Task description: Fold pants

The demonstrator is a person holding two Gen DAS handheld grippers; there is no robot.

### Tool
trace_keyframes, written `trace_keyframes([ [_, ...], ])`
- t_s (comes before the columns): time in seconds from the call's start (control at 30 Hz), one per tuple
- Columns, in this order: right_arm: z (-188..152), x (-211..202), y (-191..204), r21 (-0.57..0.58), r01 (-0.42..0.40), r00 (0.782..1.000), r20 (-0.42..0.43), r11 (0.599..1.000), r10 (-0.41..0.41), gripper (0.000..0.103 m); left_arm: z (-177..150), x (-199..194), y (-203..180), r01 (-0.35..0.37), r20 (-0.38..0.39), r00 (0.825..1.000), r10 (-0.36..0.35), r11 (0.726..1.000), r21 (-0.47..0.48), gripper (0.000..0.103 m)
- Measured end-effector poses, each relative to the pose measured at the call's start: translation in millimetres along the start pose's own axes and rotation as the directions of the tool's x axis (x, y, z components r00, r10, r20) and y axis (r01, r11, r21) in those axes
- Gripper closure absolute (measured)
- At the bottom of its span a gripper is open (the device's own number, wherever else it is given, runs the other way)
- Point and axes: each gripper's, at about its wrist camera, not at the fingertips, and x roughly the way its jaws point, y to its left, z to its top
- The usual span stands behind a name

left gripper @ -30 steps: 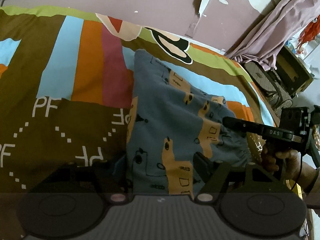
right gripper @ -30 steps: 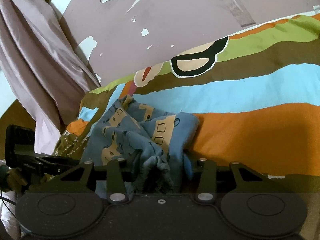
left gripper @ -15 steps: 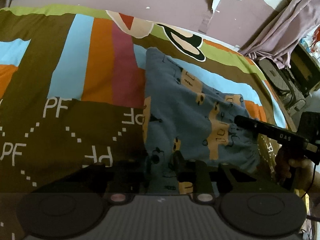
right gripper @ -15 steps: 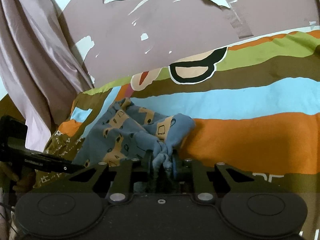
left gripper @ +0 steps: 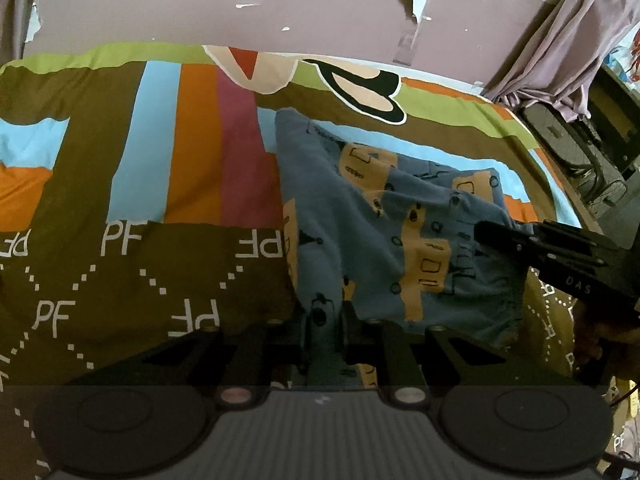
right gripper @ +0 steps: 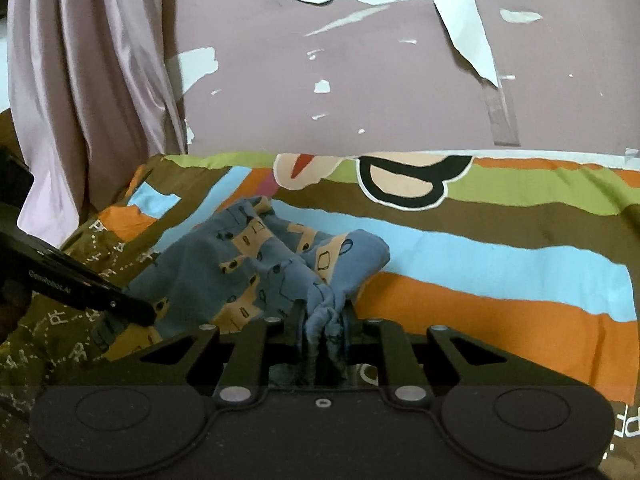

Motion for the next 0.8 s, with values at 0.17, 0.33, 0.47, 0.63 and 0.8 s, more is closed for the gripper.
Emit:
trace_keyframes([
  [0.17, 6, -8, 3, 0.004, -0.013, 1.000, 0.025, 1.000, 0.013, 0.086, -1, -3, 1, 0.016, 0.010, 1.000, -0.016, 1.000, -0.008, 0.087],
  [0.33, 15, -16, 10, -0.018, -0.014, 0.998, 0.058, 1.000, 0.015, 0.086, -2, -8, 0, 0.025, 0.028, 0.999, -0.025, 1.000, -0.001, 0.087],
  [0.47, 26, -20, 11, -0.018, -0.009, 0.996, 0.091, 1.000, 0.011, 0.086, 5, -17, -4, 0.025, 0.060, 0.998, -0.026, 1.000, 0.008, 0.087],
  [0.63, 49, -19, 11, -0.057, -0.005, 0.991, 0.131, 0.998, 0.012, 0.086, 29, -24, -7, 0.012, 0.120, 0.993, -0.015, 1.000, 0.025, 0.087],
  [0.8, 91, -3, 3, -0.126, 0.013, 0.986, 0.165, 0.992, 0.008, 0.086, 61, -30, -6, -0.001, 0.223, 0.975, -0.007, 0.999, 0.037, 0.087],
])
